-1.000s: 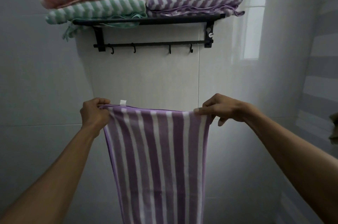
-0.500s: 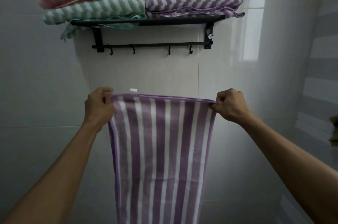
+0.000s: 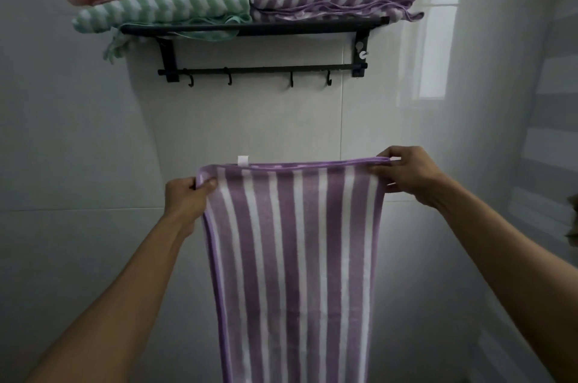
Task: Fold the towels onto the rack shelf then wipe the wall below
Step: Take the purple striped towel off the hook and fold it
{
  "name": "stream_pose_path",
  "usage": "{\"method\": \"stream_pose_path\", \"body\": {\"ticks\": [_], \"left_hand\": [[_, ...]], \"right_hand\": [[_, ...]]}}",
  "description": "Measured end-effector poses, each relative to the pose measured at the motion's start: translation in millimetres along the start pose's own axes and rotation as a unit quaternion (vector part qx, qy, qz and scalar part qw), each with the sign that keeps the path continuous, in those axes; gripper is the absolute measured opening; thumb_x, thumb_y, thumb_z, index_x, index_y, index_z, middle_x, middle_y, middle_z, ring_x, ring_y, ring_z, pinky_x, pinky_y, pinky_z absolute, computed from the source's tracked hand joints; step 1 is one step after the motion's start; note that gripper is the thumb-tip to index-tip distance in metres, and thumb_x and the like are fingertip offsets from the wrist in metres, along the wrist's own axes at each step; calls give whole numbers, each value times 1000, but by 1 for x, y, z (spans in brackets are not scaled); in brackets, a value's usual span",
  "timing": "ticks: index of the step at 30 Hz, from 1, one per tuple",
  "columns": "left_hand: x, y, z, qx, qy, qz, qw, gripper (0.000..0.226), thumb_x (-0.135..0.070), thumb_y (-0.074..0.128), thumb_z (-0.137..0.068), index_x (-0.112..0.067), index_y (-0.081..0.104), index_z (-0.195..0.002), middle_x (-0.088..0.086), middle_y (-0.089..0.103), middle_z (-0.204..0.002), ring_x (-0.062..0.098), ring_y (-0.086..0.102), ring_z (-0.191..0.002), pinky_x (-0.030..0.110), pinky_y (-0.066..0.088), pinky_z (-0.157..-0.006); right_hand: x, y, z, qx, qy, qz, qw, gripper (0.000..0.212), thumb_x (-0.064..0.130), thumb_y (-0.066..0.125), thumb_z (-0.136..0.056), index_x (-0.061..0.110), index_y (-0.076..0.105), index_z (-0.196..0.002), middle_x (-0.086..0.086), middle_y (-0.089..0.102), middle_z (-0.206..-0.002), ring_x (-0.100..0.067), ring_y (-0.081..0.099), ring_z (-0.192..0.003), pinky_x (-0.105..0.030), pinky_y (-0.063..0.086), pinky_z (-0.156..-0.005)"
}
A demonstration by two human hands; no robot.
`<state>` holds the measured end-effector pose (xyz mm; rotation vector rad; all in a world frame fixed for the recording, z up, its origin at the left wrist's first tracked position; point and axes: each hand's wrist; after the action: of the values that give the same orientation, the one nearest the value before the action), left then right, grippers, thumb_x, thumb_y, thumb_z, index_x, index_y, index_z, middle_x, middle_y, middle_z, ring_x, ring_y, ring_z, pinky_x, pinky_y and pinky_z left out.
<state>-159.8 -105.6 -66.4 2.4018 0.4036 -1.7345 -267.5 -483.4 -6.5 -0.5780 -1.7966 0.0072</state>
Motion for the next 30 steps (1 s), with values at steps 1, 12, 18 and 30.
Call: {"method": "stream_pose_path", "body": {"ticks": [1,12,18,30], "left_hand": [[-1,1,-3,5,-10,17,1000,10,-10,74,-89,0,73,-90,-5,69,-60,10,64,-55,26,55,-64],[-40,19,-16,59,-47,111,991,11,-15,71,-92,-11,66,-83,3,71,-77,7,67,-54,24,59,-58],[-20,19,-15,43,-78,48,995,20,-23,77,-87,-10,64,-80,13,69,-88,15,66,-61,30,58,-64],[56,1,38,89,-180,20,979,33,-23,76,-88,6,72,-103,21,74,-92,25,69,-69,46,57,-82]], "right_hand": [[-4,-2,0,-10,2,-5,1000,8,4,76,-87,1,69,-91,-13,69,-77,-20,65,-64,-28,61,-55],[-1,-23,-17,-70,10,-73,995,7,7,73,-91,12,71,-86,-12,70,-84,-22,67,-68,-30,61,-56],[-12,-13,-15,-60,52,-59,995,4,7,75,-89,9,70,-89,-16,70,-93,-24,66,-76,-42,62,-75],[-82,17,35,83,224,-43,970,44,29,76,-87,-6,63,-112,-19,74,-101,-35,72,-91,-50,61,-81]]}}
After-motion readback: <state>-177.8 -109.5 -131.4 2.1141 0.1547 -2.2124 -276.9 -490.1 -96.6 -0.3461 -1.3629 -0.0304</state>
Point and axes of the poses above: each hand's wrist, its own z-axis away from the middle knuckle, its own y-axis out of the palm, x = y × z
